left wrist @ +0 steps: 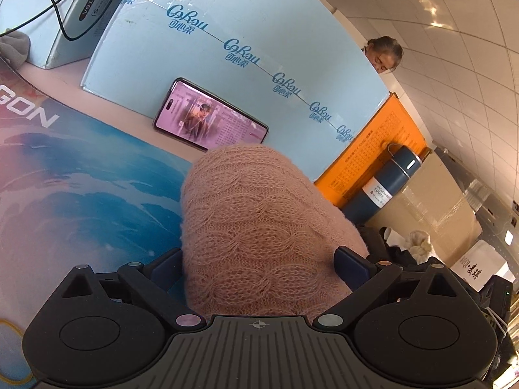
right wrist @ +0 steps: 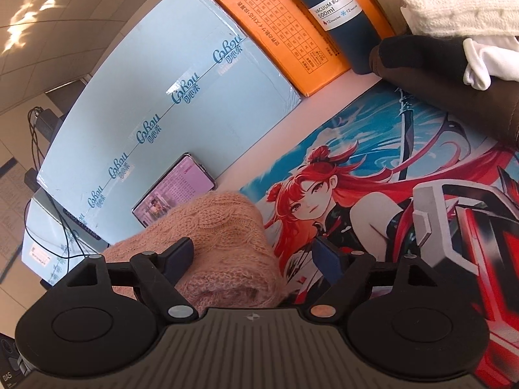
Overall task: Fold clothes
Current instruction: 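Grasp the folded sweater bundle with both grippers and lift it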
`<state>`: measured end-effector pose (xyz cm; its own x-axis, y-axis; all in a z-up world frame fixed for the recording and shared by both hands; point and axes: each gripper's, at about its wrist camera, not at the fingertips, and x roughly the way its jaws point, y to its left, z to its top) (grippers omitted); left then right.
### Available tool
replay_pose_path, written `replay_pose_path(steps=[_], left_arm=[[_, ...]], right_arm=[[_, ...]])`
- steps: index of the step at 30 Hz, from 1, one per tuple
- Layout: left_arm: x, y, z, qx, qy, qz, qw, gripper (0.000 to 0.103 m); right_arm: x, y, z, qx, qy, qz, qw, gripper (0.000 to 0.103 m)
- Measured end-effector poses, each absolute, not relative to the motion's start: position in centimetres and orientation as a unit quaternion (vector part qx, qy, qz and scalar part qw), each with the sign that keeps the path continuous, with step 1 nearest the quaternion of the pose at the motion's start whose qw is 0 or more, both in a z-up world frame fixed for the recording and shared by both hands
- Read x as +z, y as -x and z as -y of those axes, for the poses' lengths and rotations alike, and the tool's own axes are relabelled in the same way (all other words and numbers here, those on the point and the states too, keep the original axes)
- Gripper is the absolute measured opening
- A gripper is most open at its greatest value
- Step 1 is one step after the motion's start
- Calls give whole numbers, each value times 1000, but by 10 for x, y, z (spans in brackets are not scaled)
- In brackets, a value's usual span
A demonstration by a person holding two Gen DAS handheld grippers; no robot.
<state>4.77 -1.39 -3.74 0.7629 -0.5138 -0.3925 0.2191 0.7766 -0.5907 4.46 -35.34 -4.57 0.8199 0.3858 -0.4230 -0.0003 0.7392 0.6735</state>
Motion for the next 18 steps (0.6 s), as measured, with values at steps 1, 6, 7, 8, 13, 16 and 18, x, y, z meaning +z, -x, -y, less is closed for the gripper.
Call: replay_pose_path(steps=[1, 6, 7, 8, 13, 16, 18], left_arm=[[-38, -48, 15, -206, 263, -280, 900, 101], [-40, -47, 21, -221, 253, -283, 899, 103], [-41, -48, 22, -222, 253, -282, 898, 103], [-41, -48, 22, -223, 253, -281, 899, 103], [-41, -48, 24, -216, 250, -275, 903, 101], [-42, -47, 20, -205, 256, -271, 905, 82], [-42, -46, 15, -198, 265, -265, 906, 69]], right_arm=[[-46, -45, 352, 116, -346, -282, 887, 79], [-47, -49, 341, 169, -345, -300, 873, 78], [-46, -49, 337, 173, -340, -302, 874, 77], [-47, -50, 335, 174, -341, -303, 873, 71], [-51, -52, 331, 173, -357, -310, 864, 51], [-51, -53, 327, 174, -369, -314, 857, 43], [-45, -53, 319, 171, -362, -313, 861, 39]])
